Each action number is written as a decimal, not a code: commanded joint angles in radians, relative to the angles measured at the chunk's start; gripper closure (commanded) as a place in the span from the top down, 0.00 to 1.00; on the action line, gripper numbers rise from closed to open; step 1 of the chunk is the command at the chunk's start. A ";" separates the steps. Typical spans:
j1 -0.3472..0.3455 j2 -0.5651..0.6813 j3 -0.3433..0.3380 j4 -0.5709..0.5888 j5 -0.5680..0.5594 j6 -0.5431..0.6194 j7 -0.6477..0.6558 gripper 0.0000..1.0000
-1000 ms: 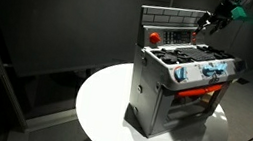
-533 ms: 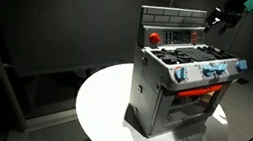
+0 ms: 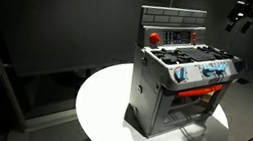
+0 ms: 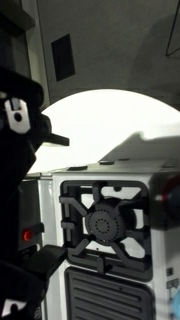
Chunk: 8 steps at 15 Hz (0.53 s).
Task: Push the top orange button on the right side of the button display
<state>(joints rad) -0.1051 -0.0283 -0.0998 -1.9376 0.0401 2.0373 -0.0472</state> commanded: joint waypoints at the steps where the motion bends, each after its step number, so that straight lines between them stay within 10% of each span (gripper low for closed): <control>1: -0.003 -0.061 -0.007 -0.004 -0.061 -0.121 -0.026 1.00; 8: -0.001 -0.152 -0.012 -0.039 -0.087 -0.279 -0.073 1.00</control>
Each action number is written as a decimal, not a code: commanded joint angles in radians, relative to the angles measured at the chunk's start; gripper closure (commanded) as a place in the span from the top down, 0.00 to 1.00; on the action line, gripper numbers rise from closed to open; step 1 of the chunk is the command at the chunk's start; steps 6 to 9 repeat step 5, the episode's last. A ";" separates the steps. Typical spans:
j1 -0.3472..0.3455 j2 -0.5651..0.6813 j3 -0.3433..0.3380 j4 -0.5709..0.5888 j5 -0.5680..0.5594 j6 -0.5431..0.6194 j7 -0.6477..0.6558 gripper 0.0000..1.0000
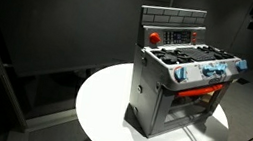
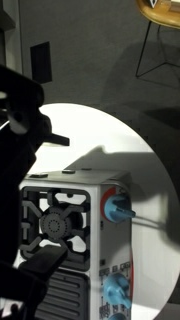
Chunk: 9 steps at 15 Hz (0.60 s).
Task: Push the top orange button on the right side of the button display
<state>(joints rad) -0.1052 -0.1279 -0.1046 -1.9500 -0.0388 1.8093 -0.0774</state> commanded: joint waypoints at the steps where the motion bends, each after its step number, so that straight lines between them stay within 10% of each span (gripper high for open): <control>1: -0.001 -0.063 -0.009 -0.031 -0.010 -0.066 -0.053 1.00; 9: 0.003 -0.052 -0.009 -0.020 0.000 -0.065 -0.046 1.00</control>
